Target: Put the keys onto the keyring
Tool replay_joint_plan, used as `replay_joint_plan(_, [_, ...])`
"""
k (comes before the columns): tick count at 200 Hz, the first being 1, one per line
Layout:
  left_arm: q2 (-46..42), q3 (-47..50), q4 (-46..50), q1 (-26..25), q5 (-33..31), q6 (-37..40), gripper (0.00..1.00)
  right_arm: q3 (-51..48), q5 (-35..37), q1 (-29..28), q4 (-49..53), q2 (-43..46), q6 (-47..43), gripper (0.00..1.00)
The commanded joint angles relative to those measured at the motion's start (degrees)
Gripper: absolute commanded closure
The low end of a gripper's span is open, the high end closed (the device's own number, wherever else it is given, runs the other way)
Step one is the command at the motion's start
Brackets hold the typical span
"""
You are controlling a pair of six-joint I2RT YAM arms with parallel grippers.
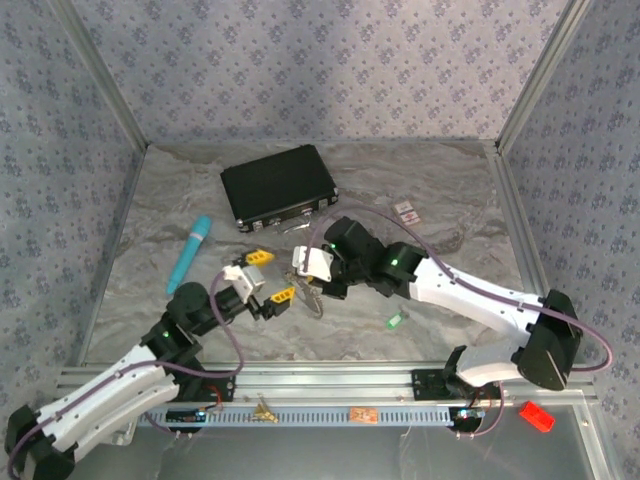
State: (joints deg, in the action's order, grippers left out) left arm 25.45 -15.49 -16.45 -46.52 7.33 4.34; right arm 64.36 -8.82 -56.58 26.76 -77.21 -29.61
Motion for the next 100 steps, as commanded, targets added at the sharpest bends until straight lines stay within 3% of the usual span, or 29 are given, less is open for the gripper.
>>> replay_joint_plan(1, [-6.6,-0.4,3.1,-0.3,-14.8,-2.6,0.00,5.5,-1.8,-2.2,1.8,-1.8,0.4,1.00])
replay_joint_plan(28, [-12.7,-3.0,10.4,-0.1,-31.0,-5.4,0.01,8.2,-5.9,-3.7,-0.9,-4.3,4.2,1.00])
replay_joint_plan(45, [-14.1,-5.0,14.4,0.2,-37.3,-6.9,0.01,8.5,-7.9,-3.8,-5.6,-6.6,7.9,1.00])
replay_joint_plan(74, [-12.0,-7.6,17.8,1.5,-40.2,-9.6,0.00,8.4,-9.0,-2.0,-12.2,-11.9,14.1,1.00])
replay_joint_plan(100, [-7.8,-9.0,19.4,3.3,-40.1,-11.6,0.00,8.2,-8.2,1.0,-11.0,-16.3,15.2,1.00])
